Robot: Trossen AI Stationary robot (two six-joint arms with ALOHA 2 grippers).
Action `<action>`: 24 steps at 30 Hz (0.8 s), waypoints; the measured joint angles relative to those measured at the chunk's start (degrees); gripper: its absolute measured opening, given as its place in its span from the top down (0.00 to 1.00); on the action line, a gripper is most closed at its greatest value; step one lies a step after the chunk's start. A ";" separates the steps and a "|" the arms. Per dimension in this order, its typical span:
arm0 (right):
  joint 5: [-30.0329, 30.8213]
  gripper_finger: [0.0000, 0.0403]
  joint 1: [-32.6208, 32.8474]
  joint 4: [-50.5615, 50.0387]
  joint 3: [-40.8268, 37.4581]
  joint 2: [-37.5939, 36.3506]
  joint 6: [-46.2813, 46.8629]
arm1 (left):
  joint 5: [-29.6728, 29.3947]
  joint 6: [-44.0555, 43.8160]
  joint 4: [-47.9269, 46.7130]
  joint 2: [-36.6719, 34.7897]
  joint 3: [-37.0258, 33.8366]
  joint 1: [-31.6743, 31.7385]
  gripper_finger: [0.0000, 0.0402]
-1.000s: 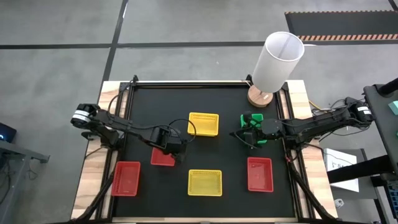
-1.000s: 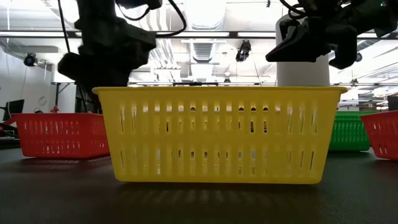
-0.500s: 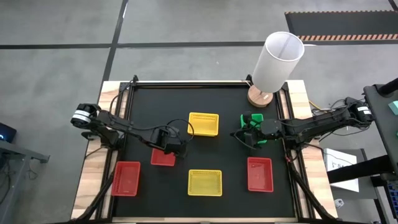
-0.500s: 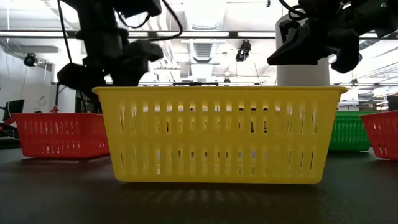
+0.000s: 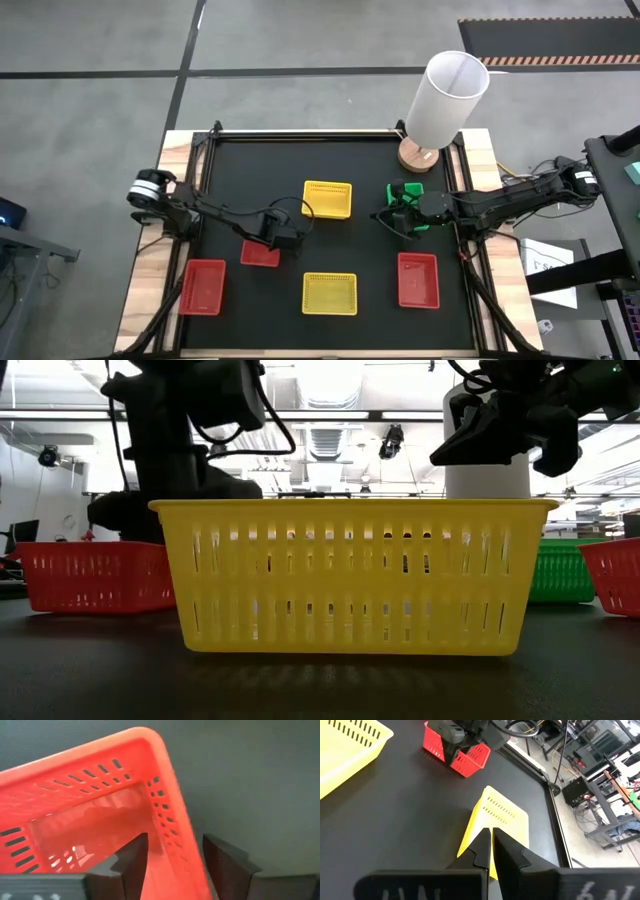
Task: Stack baskets by color
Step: Stack the center red bin on top of the left red bin
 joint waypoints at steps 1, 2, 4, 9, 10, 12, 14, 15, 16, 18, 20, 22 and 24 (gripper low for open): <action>0.02 0.98 0.00 0.02 0.00 0.00 0.06 | 0.06 0.05 0.17 0.31 0.04 -0.01 0.60; 0.02 0.98 0.00 0.01 0.00 0.00 0.15 | 0.09 0.06 0.03 0.51 0.07 -0.03 0.62; 0.02 0.98 0.00 0.00 0.00 0.00 0.23 | 0.17 0.08 -0.09 0.68 0.07 -0.05 0.68; 0.00 0.98 0.00 0.00 0.00 0.00 0.80 | 0.28 0.08 -0.14 0.66 0.07 -0.05 0.88; 0.01 0.98 0.00 0.02 0.00 0.00 1.01 | 0.26 0.10 -0.16 0.66 0.07 -0.05 0.93; 0.00 0.98 0.00 0.00 0.00 0.00 1.11 | 0.12 0.13 -0.28 0.61 0.09 -0.05 0.98; 0.00 0.98 0.00 -0.08 0.00 0.00 1.09 | -0.03 0.13 -0.49 0.61 0.29 -0.05 0.98; 0.00 0.98 0.00 -0.25 0.00 0.00 1.09 | -0.05 0.13 -0.69 0.61 0.57 -0.05 0.99; 0.00 0.98 0.00 -0.46 0.00 0.00 1.09 | -0.04 0.15 -0.84 0.53 1.00 -0.05 0.99; 0.00 0.98 0.00 -0.74 0.00 0.00 1.09 | -0.01 0.13 -2.93 0.20 2.46 -0.05 1.00; 0.00 0.98 0.00 -0.95 0.00 0.00 1.08 | -0.02 0.10 -6.41 -0.42 4.47 -0.35 1.00; 0.00 0.98 0.00 -1.07 0.00 0.00 1.07 | -0.58 0.10 -9.92 -1.32 7.01 -1.00 1.00; 0.00 0.98 0.00 -1.05 0.00 0.00 1.07 | -1.71 0.19 -13.19 -1.85 10.18 -1.89 1.00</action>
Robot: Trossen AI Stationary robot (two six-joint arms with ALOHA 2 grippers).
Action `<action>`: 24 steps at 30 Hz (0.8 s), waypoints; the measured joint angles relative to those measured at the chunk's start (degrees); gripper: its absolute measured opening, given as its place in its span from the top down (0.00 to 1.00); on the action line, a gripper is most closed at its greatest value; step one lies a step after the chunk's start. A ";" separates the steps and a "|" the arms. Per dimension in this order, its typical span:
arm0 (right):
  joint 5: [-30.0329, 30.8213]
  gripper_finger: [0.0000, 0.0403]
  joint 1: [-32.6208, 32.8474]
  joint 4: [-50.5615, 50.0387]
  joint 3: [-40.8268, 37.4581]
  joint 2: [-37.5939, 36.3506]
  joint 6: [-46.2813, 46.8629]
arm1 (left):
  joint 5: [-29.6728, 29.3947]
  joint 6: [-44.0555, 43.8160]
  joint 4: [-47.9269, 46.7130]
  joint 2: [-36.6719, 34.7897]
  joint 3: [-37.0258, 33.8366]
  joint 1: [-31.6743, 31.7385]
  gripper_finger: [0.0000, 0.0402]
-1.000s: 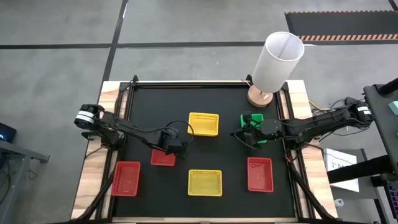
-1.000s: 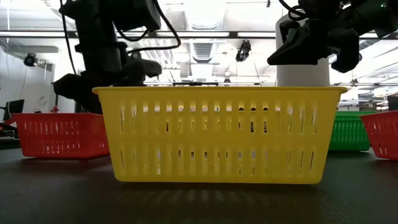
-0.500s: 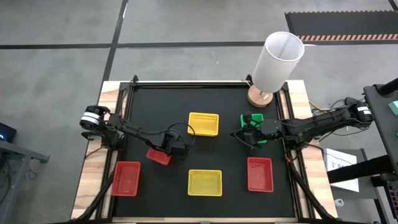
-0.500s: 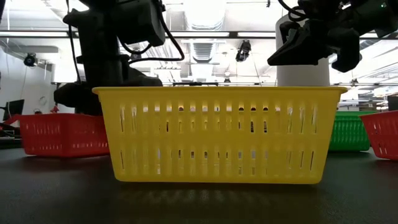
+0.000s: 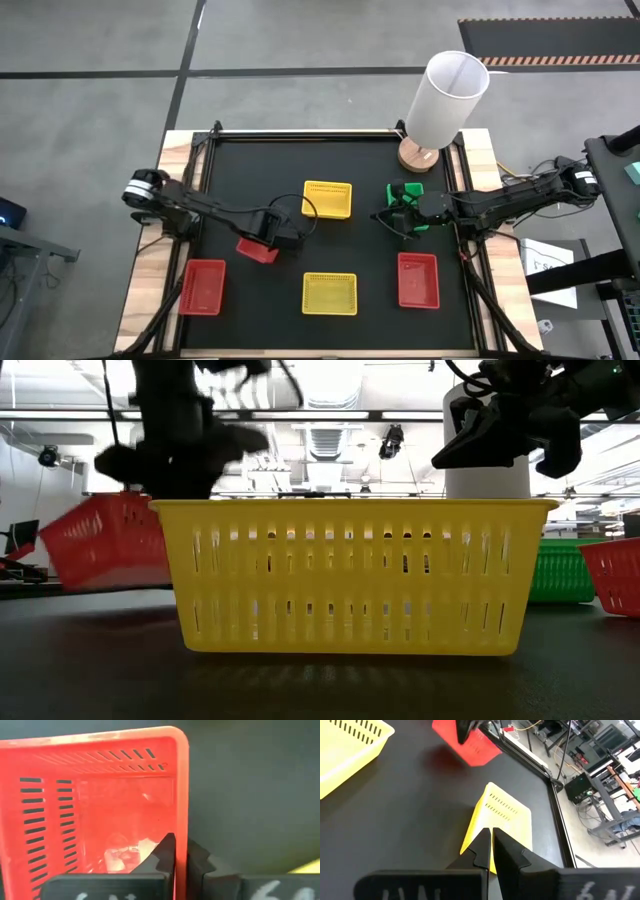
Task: Stack baskets by color
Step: Stack the center red bin on top of the left red bin
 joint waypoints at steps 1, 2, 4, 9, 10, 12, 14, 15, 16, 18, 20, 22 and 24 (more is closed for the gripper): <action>0.00 0.98 0.00 0.02 0.00 0.00 0.00 | -0.33 0.51 -1.61 -0.23 1.55 -0.57 1.00; 0.00 0.98 0.00 -0.09 0.00 0.00 -0.02 | -1.09 1.05 -2.88 -0.32 3.11 -1.30 1.00; 0.00 0.98 -0.02 -0.06 -0.04 0.00 -0.04 | -2.53 1.98 -3.62 -0.36 6.60 -2.92 1.00; 0.00 0.98 -0.07 -0.09 -0.55 0.00 -0.09 | -3.30 1.51 -4.91 -0.38 14.62 -6.99 1.00; 0.00 0.98 -0.07 -0.05 -0.66 0.00 -0.09 | -3.51 0.54 -4.93 -0.39 15.74 -7.91 1.00; 0.00 0.98 -0.07 -0.08 -0.91 0.00 -0.10 | -4.03 -2.31 -6.53 -0.40 17.89 -10.08 1.00; 0.00 0.98 -0.07 -0.08 -1.00 0.00 -0.09 | -4.01 -7.15 -9.84 -0.40 19.70 -12.45 1.00; 0.00 0.98 -0.07 0.02 -1.01 0.00 -0.10 | -3.89 -10.28 -12.35 -0.40 20.53 -13.60 1.00; 0.00 0.98 -0.07 0.05 -1.03 0.00 -0.09 | -3.50 -13.63 -14.94 -0.40 21.42 -14.79 1.00; 0.00 0.98 -0.07 0.03 -1.11 0.00 -0.09 | -1.86 -20.31 -20.32 -0.40 23.07 -17.07 1.00; 0.00 0.98 -0.07 0.05 -1.14 0.00 0.27 | 0.42 -25.79 -24.30 -0.47 23.89 -19.08 1.00; -0.01 0.98 -0.07 0.05 -1.14 0.00 0.60 | 3.17 -29.56 -28.19 -0.45 24.47 -20.78 1.00; 0.00 0.98 -0.07 0.05 -1.16 0.00 0.95 | 6.20 -33.09 -33.17 -0.44 24.68 -22.09 1.00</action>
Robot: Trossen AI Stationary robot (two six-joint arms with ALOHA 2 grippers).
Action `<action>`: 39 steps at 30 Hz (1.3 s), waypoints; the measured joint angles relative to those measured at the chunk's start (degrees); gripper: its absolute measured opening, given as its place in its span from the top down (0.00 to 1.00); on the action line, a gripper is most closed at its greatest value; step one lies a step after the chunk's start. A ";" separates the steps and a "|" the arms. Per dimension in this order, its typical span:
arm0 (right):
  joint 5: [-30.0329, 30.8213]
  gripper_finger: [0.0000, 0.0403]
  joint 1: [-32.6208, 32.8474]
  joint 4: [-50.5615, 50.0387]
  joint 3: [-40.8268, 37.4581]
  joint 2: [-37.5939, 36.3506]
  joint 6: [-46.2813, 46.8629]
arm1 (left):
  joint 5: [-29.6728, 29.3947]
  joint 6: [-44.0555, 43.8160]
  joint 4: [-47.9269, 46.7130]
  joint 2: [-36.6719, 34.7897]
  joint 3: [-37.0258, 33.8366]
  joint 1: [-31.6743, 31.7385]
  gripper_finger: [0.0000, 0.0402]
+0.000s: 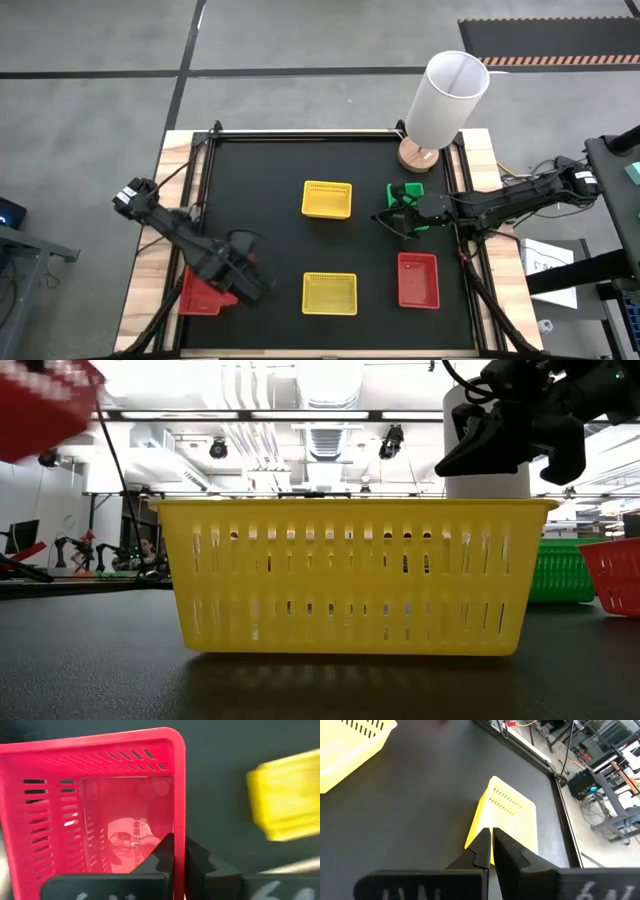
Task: Stack baskets by color
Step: Stack the center red bin on top of the left red bin
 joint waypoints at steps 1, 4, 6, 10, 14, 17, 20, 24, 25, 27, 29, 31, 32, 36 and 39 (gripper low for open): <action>-0.02 0.98 0.00 0.02 -0.04 0.00 0.34 | 1.34 -1.86 -2.25 -0.01 -0.13 -0.58 1.00; -0.02 0.98 0.00 -0.03 -0.21 0.00 0.88 | 4.06 -5.04 -3.37 -0.03 -2.27 -1.93 1.00; -0.02 0.98 0.02 0.00 -0.26 0.00 0.97 | 5.67 -6.01 -3.27 -0.03 -3.79 -2.67 1.00; -0.02 0.98 0.02 0.00 -0.33 0.00 0.99 | 13.13 -8.21 -3.24 0.66 -7.07 -3.45 1.00; -0.02 0.98 0.02 -0.02 -0.35 0.00 1.16 | 13.26 -10.99 -2.46 0.95 -9.16 -4.29 1.00; -0.02 0.98 0.02 0.03 -0.44 0.00 1.47 | 13.28 -13.79 -2.24 1.00 -10.69 -4.57 1.00; -0.02 0.98 0.02 -0.08 -0.82 0.00 1.52 | 13.25 -14.19 -0.61 1.00 -12.66 -4.92 1.00; 0.00 0.98 0.02 -0.02 -1.01 0.00 1.53 | 13.23 -14.22 1.20 1.00 -15.77 -4.92 1.00; 0.00 0.98 0.02 -0.03 -1.03 0.00 1.52 | 13.19 -14.12 1.90 1.02 -16.73 -4.92 1.00; 0.01 0.98 0.02 -0.02 -1.04 0.00 1.49 | 13.11 -14.10 1.93 1.04 -18.33 -5.07 1.00; 0.13 0.98 0.02 -0.03 -1.07 0.00 1.33 | 13.10 -14.10 2.17 1.02 -19.77 -5.16 1.00; 0.15 0.98 0.02 -0.03 -1.07 0.00 1.03 | 13.11 -14.00 2.94 1.02 -21.31 -5.17 1.00; 0.15 0.98 0.02 -0.01 -1.07 0.00 1.00 | 13.09 -13.84 3.40 1.02 -22.00 -5.16 1.00; 0.16 0.98 0.02 0.00 -1.07 0.00 0.93 | 13.00 -13.59 6.82 1.02 -24.55 -5.27 1.00; 0.16 0.98 0.02 -0.01 -1.07 0.00 0.91 | 12.99 -13.56 9.69 1.02 -26.23 -5.27 1.00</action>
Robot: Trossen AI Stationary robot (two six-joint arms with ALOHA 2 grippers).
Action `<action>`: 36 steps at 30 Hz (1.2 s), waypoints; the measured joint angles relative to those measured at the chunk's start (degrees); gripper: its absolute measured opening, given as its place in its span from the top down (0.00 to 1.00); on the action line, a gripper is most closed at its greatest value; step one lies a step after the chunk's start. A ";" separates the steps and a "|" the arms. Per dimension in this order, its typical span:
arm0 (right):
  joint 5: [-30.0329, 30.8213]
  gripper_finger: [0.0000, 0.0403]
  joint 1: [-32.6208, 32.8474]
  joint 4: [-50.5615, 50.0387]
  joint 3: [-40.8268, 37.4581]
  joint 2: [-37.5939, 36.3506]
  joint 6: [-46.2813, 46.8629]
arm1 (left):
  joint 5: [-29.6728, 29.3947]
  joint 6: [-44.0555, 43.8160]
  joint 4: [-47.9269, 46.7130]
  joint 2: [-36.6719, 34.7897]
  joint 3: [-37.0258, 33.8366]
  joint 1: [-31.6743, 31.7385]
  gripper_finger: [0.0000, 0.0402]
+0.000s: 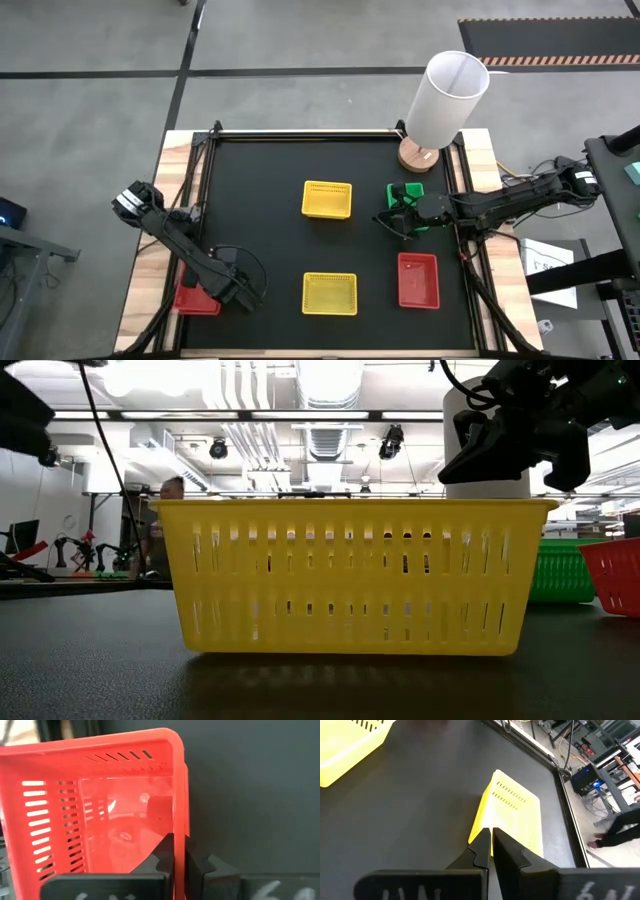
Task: Stack baskets by color
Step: Stack the center red bin on top of the left red bin
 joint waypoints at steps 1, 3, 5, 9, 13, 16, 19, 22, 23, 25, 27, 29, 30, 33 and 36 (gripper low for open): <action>0.00 0.98 0.00 0.00 0.00 0.00 0.00 | 0.02 0.01 0.99 0.00 -0.40 0.00 1.00; 0.00 0.98 0.00 0.00 0.00 0.00 0.00 | 0.00 0.01 2.61 0.00 -1.15 0.00 1.00; 0.00 0.98 0.00 -0.01 0.00 0.00 0.00 | 0.00 0.03 4.07 0.00 -1.87 0.00 1.00; 0.00 0.98 0.00 0.00 0.00 0.00 0.01 | -0.02 0.54 7.00 -0.02 -3.35 0.00 1.00; 0.02 0.98 0.00 0.00 0.00 0.00 0.09 | -0.07 1.06 8.33 -0.09 -3.96 0.07 1.00; 0.02 0.98 0.00 0.00 0.00 0.00 0.10 | -0.05 1.06 8.32 -0.09 -3.94 0.05 1.00; 0.02 0.98 0.00 0.00 0.00 0.00 0.07 | -0.04 1.06 8.07 -0.13 -3.78 0.04 1.00; 0.02 0.98 0.00 0.02 0.00 0.00 0.10 | 0.00 1.43 7.90 -0.18 -3.56 0.04 1.00; 0.02 0.98 0.00 0.01 0.00 0.00 0.09 | 0.06 1.45 7.92 -0.22 -3.54 0.04 1.00; 0.02 0.98 0.00 0.00 0.00 0.00 0.04 | 0.08 1.47 7.92 -0.22 -3.54 0.04 1.00; 0.02 0.98 0.00 0.00 0.00 0.00 0.04 | 0.21 1.49 7.93 -0.22 -3.54 0.04 1.00; 0.02 0.98 0.00 0.00 0.00 0.00 0.04 | 0.23 1.49 8.04 -0.23 -3.54 0.04 0.98; 0.02 0.98 0.00 0.00 0.00 0.00 0.04 | 0.24 1.49 8.16 -0.27 -3.54 0.04 0.97; 0.02 0.98 0.00 -0.01 0.00 0.00 0.05 | 0.24 1.51 8.53 -0.68 -3.54 0.04 0.88; 0.02 0.98 0.00 -0.02 0.00 0.00 0.13 | 0.23 1.62 8.49 -1.42 -3.54 0.04 0.77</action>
